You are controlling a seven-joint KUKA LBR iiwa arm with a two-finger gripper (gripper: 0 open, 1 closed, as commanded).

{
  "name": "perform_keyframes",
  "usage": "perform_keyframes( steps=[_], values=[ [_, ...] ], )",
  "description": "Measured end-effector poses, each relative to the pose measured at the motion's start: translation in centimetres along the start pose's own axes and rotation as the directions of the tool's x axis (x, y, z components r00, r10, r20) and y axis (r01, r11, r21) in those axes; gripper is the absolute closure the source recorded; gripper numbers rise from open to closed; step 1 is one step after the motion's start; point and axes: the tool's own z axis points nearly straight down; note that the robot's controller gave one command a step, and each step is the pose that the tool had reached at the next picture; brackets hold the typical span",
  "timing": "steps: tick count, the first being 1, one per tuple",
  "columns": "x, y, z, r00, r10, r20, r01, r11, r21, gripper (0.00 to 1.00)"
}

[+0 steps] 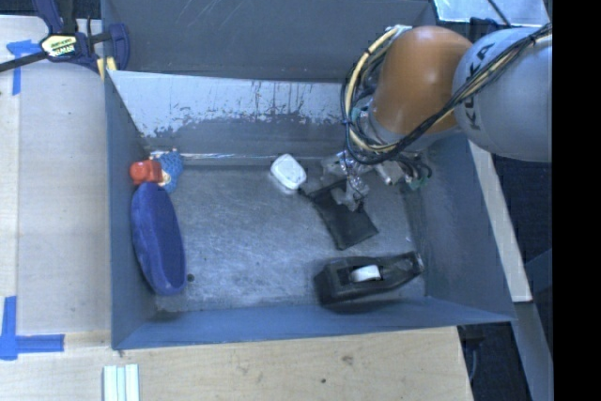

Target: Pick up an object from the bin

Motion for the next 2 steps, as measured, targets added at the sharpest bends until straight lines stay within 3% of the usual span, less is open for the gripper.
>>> perform_keyframes(
  steps=[1, 2],
  values=[
    [2.3, -1.3, -10.6, 1.0, -0.007, 0.004, 0.007, 1.0, 0.005, 1.0],
    [5.4, -1.1, -5.0, 0.983, -0.181, -0.007, 0.181, 0.983, -0.004, 1.0]
  ],
)
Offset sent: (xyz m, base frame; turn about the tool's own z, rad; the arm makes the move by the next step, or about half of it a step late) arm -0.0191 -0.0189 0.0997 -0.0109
